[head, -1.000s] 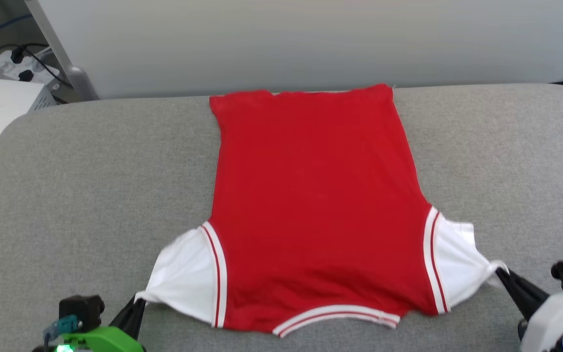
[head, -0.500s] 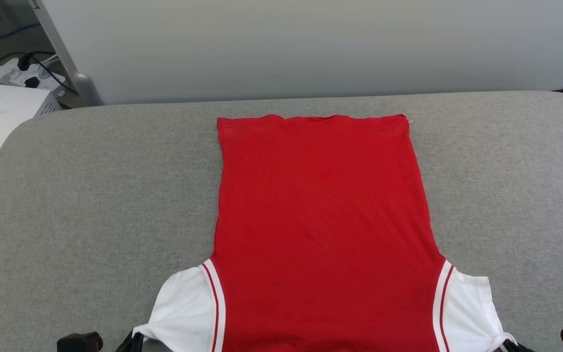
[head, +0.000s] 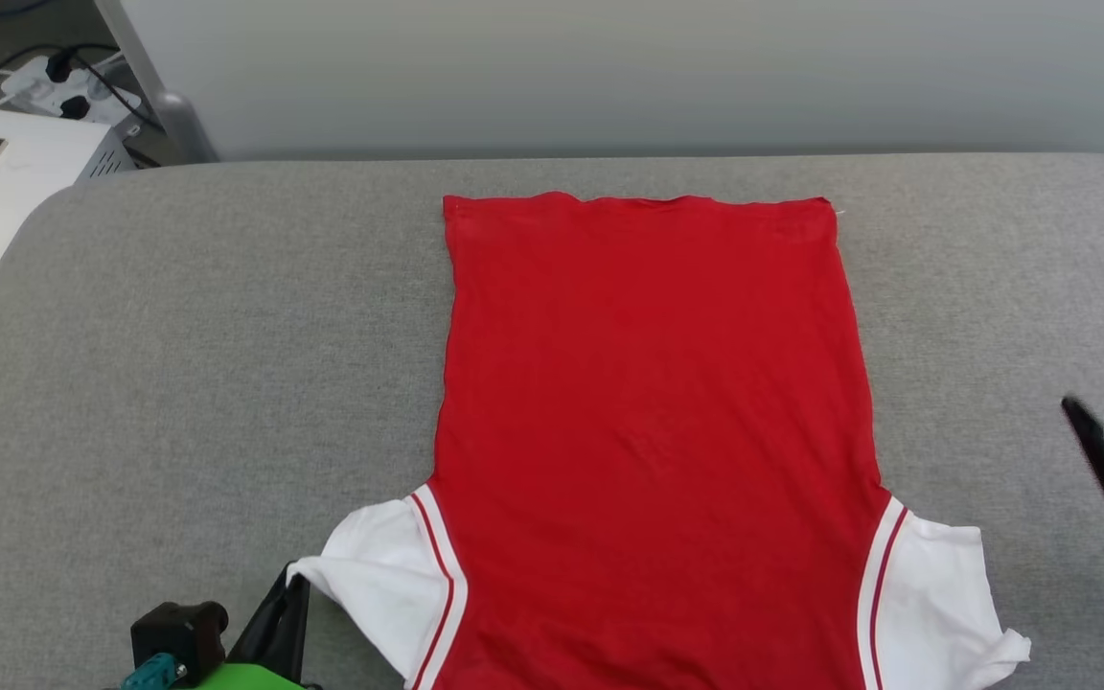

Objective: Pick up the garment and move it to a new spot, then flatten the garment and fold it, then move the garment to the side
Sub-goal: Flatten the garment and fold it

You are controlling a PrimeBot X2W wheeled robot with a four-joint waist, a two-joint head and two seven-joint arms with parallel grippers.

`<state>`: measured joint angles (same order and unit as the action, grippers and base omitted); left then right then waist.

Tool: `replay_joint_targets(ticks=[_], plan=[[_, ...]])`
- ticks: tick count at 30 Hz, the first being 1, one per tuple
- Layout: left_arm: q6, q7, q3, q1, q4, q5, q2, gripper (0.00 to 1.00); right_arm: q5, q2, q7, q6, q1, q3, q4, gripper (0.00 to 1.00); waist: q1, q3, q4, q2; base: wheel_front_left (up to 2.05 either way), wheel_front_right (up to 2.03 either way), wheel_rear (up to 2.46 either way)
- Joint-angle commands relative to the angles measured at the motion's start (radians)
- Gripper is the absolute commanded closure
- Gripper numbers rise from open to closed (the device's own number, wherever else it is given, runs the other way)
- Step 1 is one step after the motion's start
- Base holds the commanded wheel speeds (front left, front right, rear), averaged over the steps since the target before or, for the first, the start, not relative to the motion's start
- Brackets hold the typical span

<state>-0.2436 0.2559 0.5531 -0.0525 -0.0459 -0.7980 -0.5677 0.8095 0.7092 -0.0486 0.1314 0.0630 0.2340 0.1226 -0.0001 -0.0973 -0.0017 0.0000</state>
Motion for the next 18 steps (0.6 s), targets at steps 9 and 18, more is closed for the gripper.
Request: replay_joint_targets(ticks=[9, 18], plan=[[-0.037, 0.006, -0.002, 0.07, 0.122, 0.071, 0.039, 1.0, -0.138, -0.053, 0.237, -0.001, 0.395, -0.162, -0.048, 0.0, 0.0001, -0.208, 0.113, 0.0, 0.0, 0.0, 0.0], [-0.02, 0.006, 0.003, 0.159, 0.156, 0.129, 0.089, 1.0, -0.099, -0.038, 0.818, -0.001, 0.803, -0.063, 0.168, 0.0, 0.0001, -0.368, 0.2, 0.0, 0.0, 0.0, 0.0]])
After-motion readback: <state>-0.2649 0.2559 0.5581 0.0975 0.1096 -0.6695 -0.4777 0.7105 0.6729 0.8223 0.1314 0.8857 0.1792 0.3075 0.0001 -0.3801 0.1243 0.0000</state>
